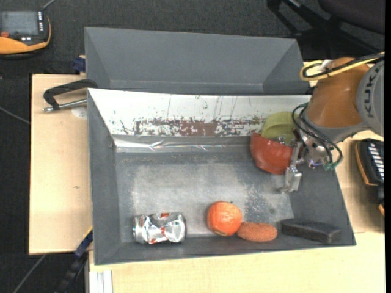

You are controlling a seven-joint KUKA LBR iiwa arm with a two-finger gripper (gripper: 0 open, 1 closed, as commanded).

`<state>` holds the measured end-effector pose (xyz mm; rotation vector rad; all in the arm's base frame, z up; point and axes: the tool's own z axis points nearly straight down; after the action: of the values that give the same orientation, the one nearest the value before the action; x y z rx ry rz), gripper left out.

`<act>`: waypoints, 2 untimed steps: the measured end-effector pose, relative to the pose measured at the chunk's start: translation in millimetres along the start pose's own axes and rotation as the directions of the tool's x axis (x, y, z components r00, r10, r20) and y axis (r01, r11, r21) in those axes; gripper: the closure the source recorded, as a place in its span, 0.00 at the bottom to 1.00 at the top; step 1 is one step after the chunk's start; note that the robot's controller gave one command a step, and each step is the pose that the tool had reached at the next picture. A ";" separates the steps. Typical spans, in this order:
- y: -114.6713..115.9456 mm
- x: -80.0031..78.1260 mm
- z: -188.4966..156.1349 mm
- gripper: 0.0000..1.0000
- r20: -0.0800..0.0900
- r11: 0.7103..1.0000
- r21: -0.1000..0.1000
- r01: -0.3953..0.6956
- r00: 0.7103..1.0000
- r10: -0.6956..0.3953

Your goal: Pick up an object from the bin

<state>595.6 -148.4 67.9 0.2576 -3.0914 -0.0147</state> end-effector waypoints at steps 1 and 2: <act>49.9 -7.7 -0.5 0.00 -0.027 0.999 -0.007 0.042 0.999 -0.042; 59.1 -1.2 -3.1 0.00 -0.023 0.999 -0.005 -0.042 0.999 0.042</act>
Offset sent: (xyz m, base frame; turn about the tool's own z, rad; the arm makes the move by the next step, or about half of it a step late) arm 0.0048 0.0498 0.0021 -0.0409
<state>587.1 -89.9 71.7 0.1916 -3.0725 -0.0185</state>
